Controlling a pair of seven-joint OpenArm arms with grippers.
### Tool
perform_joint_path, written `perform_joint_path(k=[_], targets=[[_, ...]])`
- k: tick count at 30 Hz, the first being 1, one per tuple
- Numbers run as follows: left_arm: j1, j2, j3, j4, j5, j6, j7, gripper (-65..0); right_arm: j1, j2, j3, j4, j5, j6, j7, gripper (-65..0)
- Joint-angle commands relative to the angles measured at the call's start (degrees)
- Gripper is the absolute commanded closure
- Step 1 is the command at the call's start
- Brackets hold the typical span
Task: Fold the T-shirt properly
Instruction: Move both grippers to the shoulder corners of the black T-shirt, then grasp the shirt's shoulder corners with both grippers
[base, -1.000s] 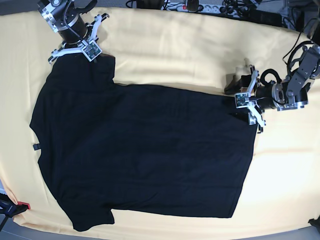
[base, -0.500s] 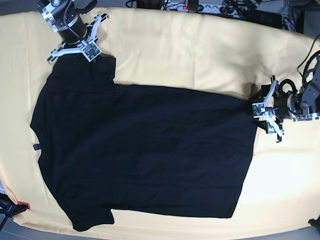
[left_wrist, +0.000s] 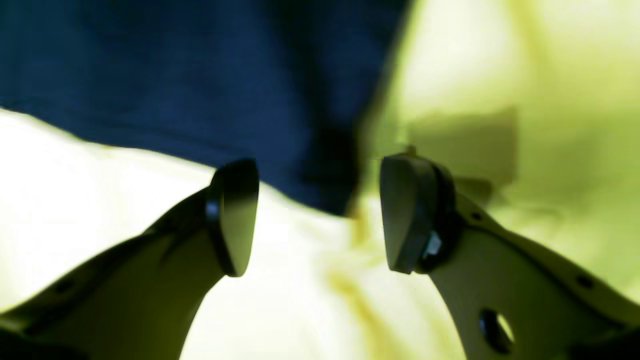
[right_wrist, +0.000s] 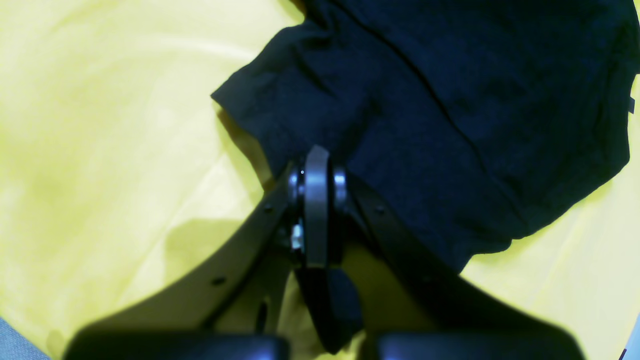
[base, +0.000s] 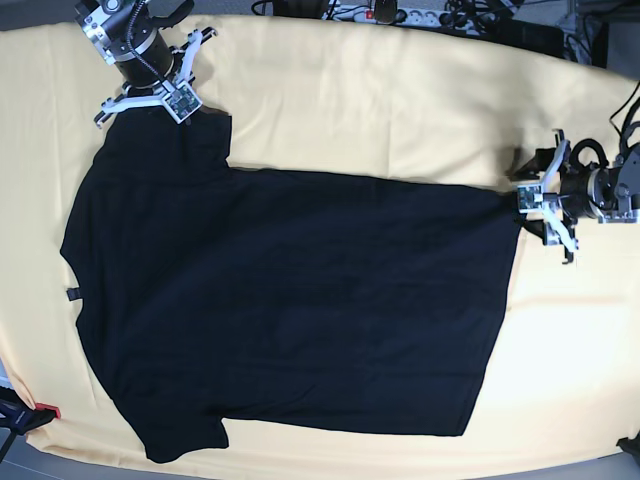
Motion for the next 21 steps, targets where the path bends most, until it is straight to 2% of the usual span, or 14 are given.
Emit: perform_joint_path(k=[1, 7, 8, 11, 16, 18, 20, 21], targets=[[-0.04, -1.01, -0.74, 0.44, 0.42, 0.32, -0.92, -38.8, -0.17, 0.48, 0.17, 1.05, 0.0, -0.46, 0.9, 0.0], [1.44, 0.92, -0.74, 0.37, 7.89, 0.32, -2.97, -38.8, -0.17, 0.48, 0.17, 1.05, 0.02, -0.5, 0.92, 0.0], [1.4, 0.9, -0.74, 0.37, 8.74, 1.05, -3.82, -38.8, -0.17, 0.48, 0.17, 1.05, 0.02, -0.48, 0.92, 0.0], [0.7, 0.9, -0.74, 0.39, 9.25, 6.05, -3.91, -38.8, -0.17, 0.48, 0.17, 1.05, -0.02, -0.48, 0.9, 0.0], [-0.96, 0.9, -0.74, 0.44, 7.72, 9.31, -3.87, -38.3, -0.17, 0.48, 0.17, 1.05, -0.02, -0.48, 0.9, 0.0], [-0.9, 0.92, -0.74, 0.57, 6.21, 8.85, -3.87, -33.2, -0.17, 0.48, 0.17, 1.05, -0.04, -0.48, 0.9, 0.0], [-0.9, 0.92, -0.74, 1.01, 4.44, 7.13, -3.76, -21.9, -0.17, 0.5, 0.17, 1.05, -0.07, -0.48, 0.85, -1.1], [-0.9, 0.92, -0.74, 1.42, 3.82, 6.84, -3.41, -14.3, -0.17, 0.5, 0.17, 1.05, -0.07, -0.48, 0.7, -6.0]])
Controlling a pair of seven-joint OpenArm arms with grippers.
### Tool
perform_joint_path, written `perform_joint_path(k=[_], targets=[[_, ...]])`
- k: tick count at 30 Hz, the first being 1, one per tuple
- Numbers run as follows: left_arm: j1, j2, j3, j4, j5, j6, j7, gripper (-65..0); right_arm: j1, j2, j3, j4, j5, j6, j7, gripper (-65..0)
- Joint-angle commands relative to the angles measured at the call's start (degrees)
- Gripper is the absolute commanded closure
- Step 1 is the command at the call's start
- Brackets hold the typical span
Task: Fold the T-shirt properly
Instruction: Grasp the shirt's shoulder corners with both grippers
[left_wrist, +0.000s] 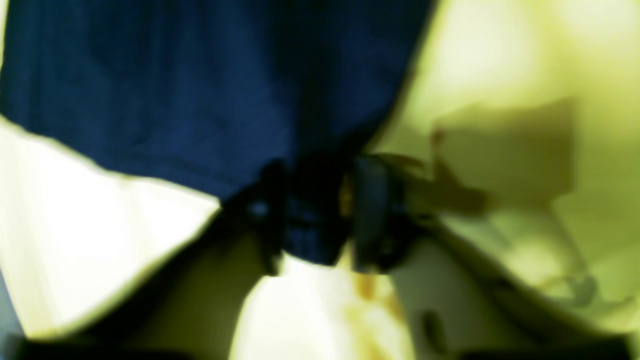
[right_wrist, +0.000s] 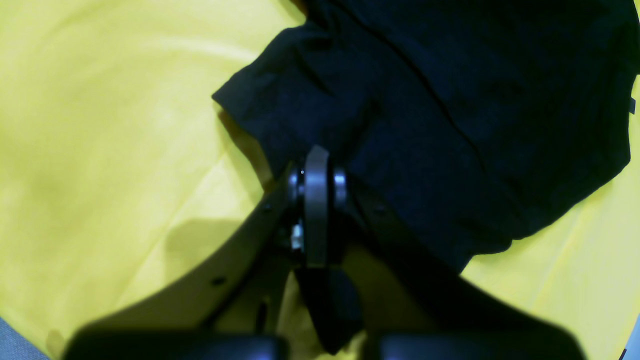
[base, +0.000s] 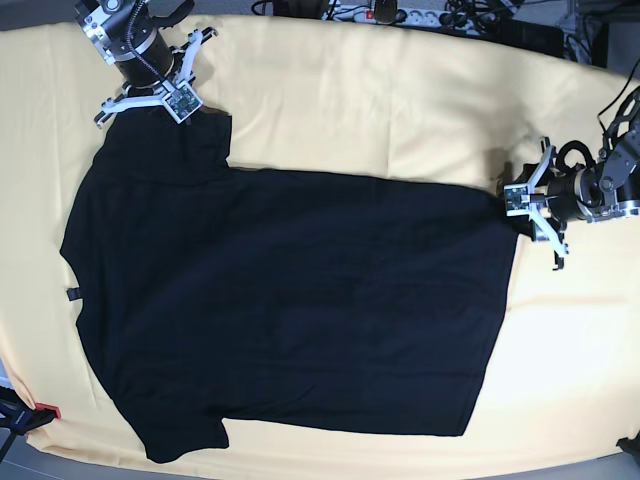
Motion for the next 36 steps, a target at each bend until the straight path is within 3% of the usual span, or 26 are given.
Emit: perform_joint_path(k=[1, 2, 5, 12, 17, 23, 26, 28, 31, 32, 36], targets=[[-1.09, -1.4, -0.63, 1.14, -0.52, 0.63, -0.33, -7.0, -0.17, 0.46, 0.17, 1.05, -0.02, -0.48, 0.66, -11.4], [-1.09, -1.42, -0.63, 1.75, -0.5, 0.66, -0.07, -1.1, -0.17, 0.48, 0.17, 1.05, -0.02, -0.48, 0.46, -16.9], [-1.11, -1.44, -0.66, 3.89, -0.5, 0.68, 1.4, 0.0, -0.2, 0.48, 0.17, 1.05, -0.02, -0.48, -1.44, -29.0], [-1.11, -1.44, -0.66, 6.45, -0.52, 0.68, 2.45, 0.0, -1.18, 1.6, 0.17, 1.03, -1.29, -0.42, -4.79, -29.1], [-1.11, -1.46, -0.66, 6.43, -0.5, 0.68, 2.71, 0.0, -2.56, 3.54, 0.17, 0.98, -1.36, 0.04, -4.68, -29.1], [-1.11, -1.46, -0.66, 6.43, -0.5, 0.68, 2.71, 0.0, -2.29, 3.5, 0.17, -4.68, -1.57, -0.07, -2.29, -29.1], [-1.11, -1.46, -0.66, 6.43, -0.5, 0.68, 2.67, 0.0, -1.09, 3.5, 0.17, -7.96, -1.99, -2.45, -2.29, -29.1], [-1.11, -1.46, -0.66, 6.43, -0.5, 0.68, 2.67, 0.0, -0.46, 3.5, 0.17, -8.5, -3.63, -4.24, -2.49, -25.7], [-1.11, -1.46, -0.66, 6.45, -0.5, 0.68, 2.69, 0.0, -0.48, 3.5, 0.17, -7.21, -7.52, -6.95, -3.91, -3.9], [-1.11, -1.46, -0.66, 6.45, -0.5, 0.68, 2.69, 0.0, -0.48, 3.5, 0.17, -6.27, -8.09, -7.65, -5.38, 0.0], [-1.11, -1.62, -0.66, 6.47, -0.52, 0.63, 2.67, 0.0, -0.79, 3.72, 0.2, 0.28, -9.55, -10.36, -9.9, 0.0]])
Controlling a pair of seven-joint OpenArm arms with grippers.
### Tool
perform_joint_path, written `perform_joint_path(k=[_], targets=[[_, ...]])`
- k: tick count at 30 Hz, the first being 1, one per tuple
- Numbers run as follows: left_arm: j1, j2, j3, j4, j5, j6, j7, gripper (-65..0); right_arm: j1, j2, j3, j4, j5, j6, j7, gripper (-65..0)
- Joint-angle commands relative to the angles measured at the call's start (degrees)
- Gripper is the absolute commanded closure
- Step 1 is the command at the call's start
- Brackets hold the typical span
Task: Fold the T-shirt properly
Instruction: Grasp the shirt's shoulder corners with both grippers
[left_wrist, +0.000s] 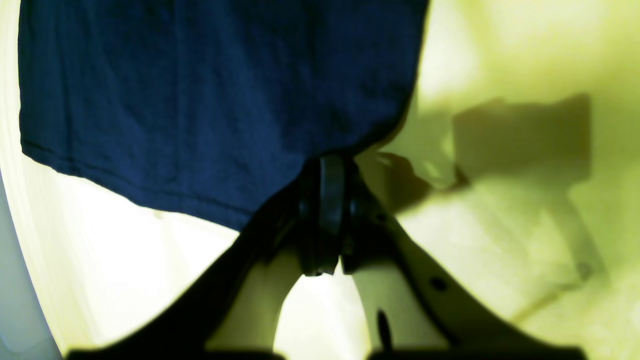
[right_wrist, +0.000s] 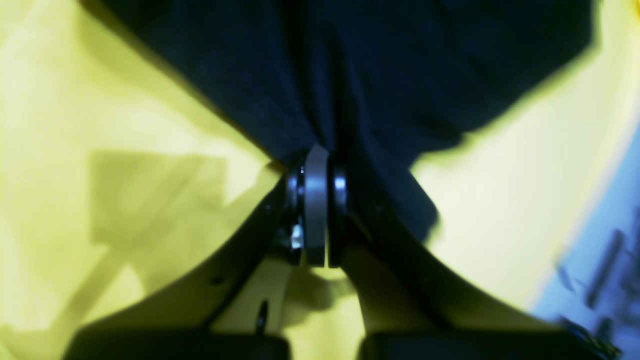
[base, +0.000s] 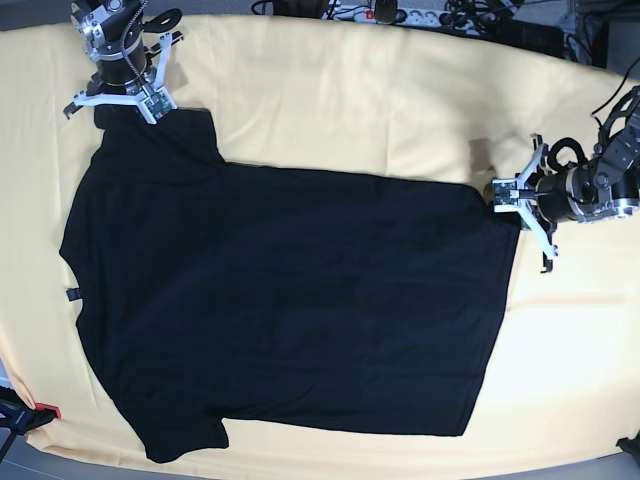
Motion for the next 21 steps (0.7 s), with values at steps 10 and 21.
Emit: perform_joint_path(k=[10, 21], targets=[[-0.81, -7.85, -0.68, 9.25, -7.43, -6.07, -0.66, 0.0, -12.46, 4.0, 4.68, 8.96, -1.4, -1.88, -0.39, 0.0], [0.31, -13.75, -0.68, 15.34, -9.33, -6.07, 1.55, 0.0, -16.87, 4.0, 5.14, 8.96, 2.19, -1.86, 5.46, -6.0]])
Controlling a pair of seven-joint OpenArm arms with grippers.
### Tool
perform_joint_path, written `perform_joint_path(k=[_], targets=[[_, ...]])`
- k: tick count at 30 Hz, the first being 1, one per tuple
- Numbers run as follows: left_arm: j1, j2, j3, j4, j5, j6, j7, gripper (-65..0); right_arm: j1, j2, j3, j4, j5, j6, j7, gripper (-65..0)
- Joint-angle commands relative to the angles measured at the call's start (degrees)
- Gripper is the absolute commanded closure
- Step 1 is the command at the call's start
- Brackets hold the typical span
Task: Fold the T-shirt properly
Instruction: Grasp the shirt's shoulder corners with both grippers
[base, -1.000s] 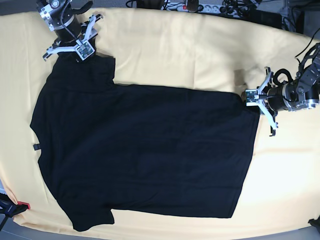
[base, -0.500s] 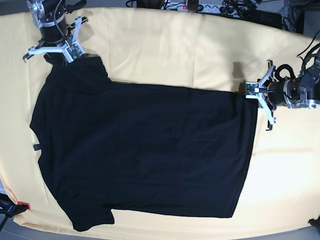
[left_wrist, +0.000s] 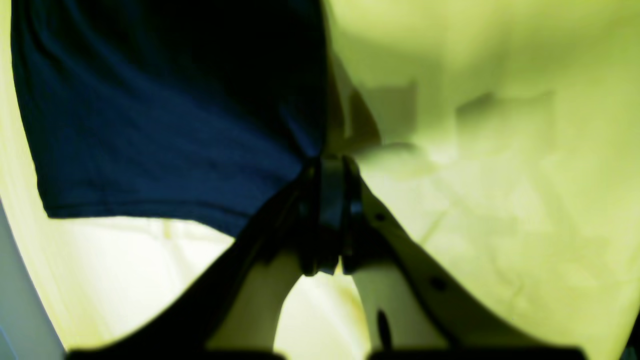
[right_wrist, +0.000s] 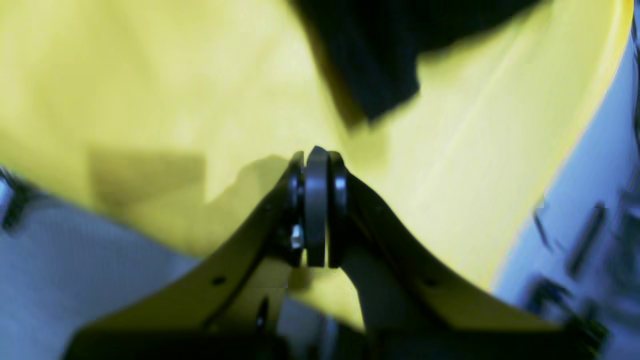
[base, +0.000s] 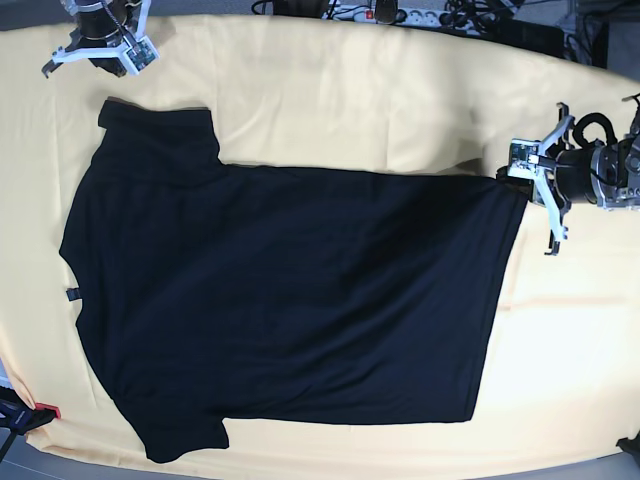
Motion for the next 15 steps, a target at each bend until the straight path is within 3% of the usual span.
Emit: perform_joint_path(k=[1, 3, 5, 15], targets=[[-0.74, -1.4, -0.7, 0.46, -0.48, 0.16, -0.28, 0.0, 0.24, 0.52, 0.31, 1.07, 1.55, -0.17, 1.29, -14.7], [-0.74, -1.4, -0.7, 0.39, -0.48, 0.16, -0.26, 0.0, 2.47, 0.52, 0.31, 1.07, 4.66, 3.54, 2.19, -29.9], [-0.76, -1.4, -0.7, 0.39, -0.48, 0.16, -0.26, 0.0, 5.51, 0.5, 0.31, 1.07, 6.99, 5.97, 3.06, -36.4], [-0.74, -1.38, -0.7, 0.31, -0.26, 0.16, 0.11, 0.0, 15.72, 0.52, 0.31, -6.12, 9.49, 8.22, 4.0, -36.4]])
